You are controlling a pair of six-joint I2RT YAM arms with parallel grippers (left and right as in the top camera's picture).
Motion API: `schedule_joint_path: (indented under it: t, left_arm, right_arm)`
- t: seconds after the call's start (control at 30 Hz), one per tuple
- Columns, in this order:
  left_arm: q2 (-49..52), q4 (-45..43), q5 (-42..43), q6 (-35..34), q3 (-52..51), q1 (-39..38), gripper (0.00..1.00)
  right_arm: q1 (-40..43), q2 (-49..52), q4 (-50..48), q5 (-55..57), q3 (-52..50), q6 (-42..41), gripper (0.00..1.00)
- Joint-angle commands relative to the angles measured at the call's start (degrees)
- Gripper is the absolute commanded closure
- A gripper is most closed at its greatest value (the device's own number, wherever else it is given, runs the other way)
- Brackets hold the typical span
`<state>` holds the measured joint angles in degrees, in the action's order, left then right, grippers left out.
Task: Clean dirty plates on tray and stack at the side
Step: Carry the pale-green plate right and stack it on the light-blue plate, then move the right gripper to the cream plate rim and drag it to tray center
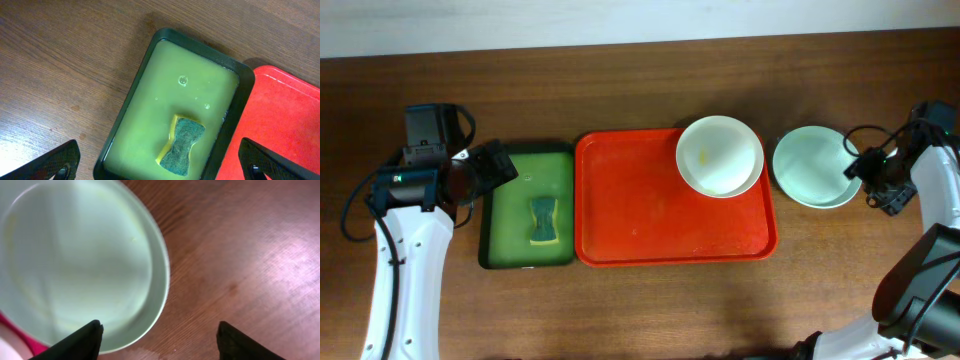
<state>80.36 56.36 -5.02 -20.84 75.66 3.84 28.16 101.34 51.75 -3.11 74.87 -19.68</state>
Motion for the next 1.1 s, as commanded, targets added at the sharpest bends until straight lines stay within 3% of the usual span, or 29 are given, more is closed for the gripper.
schedule_joint_path:
  t: [0.0,0.13,0.17,0.23,0.3,0.33,0.37,0.43,0.47,0.5,0.53,0.73,0.8,1.07]
  left_arm:
    - [-0.2,-0.1,-0.8,-0.6,0.5,0.3,0.01]
    - [-0.2,-0.1,-0.8,-0.6,0.5,0.3,0.01]
    - [-0.2,-0.1,-0.8,-0.6,0.5,0.3,0.01]
    - [-0.2,-0.1,-0.8,-0.6,0.5,0.3,0.01]
    - [-0.2,-0.1,-0.8,-0.6,0.5,0.3,0.01]
    - [-0.2,-0.1,-0.8,-0.6,0.5,0.3,0.01]
    - [-0.2,-0.1,-0.8,-0.6,0.5,0.3,0.01]
    - [-0.2,-0.1,-0.8,-0.6,0.5,0.3,0.01]
    - [-0.2,-0.1,-0.8,-0.6,0.5,0.3,0.01]
    - [-0.2,-0.1,-0.8,-0.6,0.5,0.3,0.01]
    - [-0.2,-0.1,-0.8,-0.6,0.5,0.3,0.01]
    - [-0.2,-0.1,-0.8,-0.6,0.5,0.3,0.01]
    - [-0.2,-0.1,-0.8,-0.6,0.5,0.3,0.01]
    - [-0.2,-0.1,-0.8,-0.6,0.5,0.3,0.01]
  right_arm:
    - [-1.1,0.1,-0.8,-7.6,-0.3,9.7,0.25]
    - [-9.6,0.1,-1.2,-8.0,-0.3,11.3,0.27]
    - [-13.0,0.1,-1.2,-8.0,-0.3,11.3,0.32]
    - [-18.4,0.1,-1.2,-8.0,-0.3,6.9,0.51]
    - [-21.9,0.1,-1.4,-7.7,-0.3,2.2,0.55]
    - [-23.9,0.1,-1.7,-7.7,-0.3,-1.4,0.48]
    - [-25.2,0.1,-1.9,-7.7,-0.3,-3.3,0.02]
    - [-26.3,0.1,-2.1,-7.6,-0.4,-3.1,0.02]
    - [-26.4,0.1,-2.1,-7.6,-0.4,-3.1,0.31]
    - [-26.4,0.1,-2.1,-7.5,-0.5,-3.4,0.54]
    - [-26.8,0.1,-5.1,-6.8,-3.4,-8.5,0.61]
    - [-27.1,0.1,-15.3,-6.7,-9.5,-9.8,0.64]
    - [-27.1,0.1,-17.9,-6.7,-11.2,-9.8,0.69]
    - [-27.1,0.4,-22.3,-4.4,-14.6,-13.0,0.72]
